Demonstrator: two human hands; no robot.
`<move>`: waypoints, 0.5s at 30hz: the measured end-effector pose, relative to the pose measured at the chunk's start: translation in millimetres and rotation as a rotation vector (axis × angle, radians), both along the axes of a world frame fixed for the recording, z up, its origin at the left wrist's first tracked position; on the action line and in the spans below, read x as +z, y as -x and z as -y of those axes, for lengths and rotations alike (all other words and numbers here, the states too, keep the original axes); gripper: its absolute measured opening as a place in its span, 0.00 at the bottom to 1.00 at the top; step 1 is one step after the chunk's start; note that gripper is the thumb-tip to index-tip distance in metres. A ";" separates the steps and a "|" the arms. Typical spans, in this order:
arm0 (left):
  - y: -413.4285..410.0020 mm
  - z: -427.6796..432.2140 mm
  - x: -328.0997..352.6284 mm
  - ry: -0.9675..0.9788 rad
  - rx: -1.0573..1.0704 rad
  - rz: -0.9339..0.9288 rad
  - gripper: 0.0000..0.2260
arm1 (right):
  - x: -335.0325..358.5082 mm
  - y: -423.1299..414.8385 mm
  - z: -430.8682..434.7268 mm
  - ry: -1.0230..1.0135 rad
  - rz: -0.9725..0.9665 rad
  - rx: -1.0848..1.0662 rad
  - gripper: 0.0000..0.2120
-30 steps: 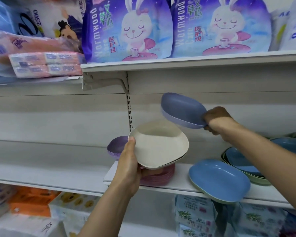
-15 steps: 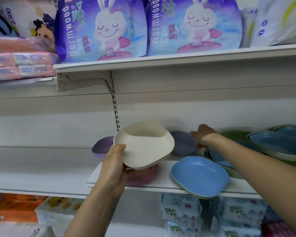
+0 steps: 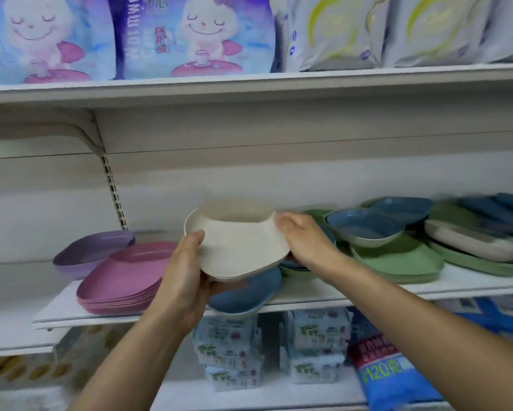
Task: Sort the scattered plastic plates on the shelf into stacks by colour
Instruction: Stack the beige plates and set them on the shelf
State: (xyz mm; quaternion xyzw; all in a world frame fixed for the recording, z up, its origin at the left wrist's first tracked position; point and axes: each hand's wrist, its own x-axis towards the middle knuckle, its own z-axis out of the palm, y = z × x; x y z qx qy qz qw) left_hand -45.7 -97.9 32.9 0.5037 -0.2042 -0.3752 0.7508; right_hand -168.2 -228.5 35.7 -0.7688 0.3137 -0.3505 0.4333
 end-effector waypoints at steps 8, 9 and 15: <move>36.0 13.3 8.5 -0.013 -0.153 -0.005 0.12 | 4.0 81.9 20.0 0.014 -0.053 -0.264 0.25; 38.9 13.5 8.4 -0.010 -0.167 -0.021 0.12 | 2.5 97.2 34.4 0.074 -0.090 -0.357 0.24; 46.8 13.7 2.6 -0.035 -0.211 -0.036 0.13 | 2.9 157.5 94.8 0.112 -0.567 -0.713 0.24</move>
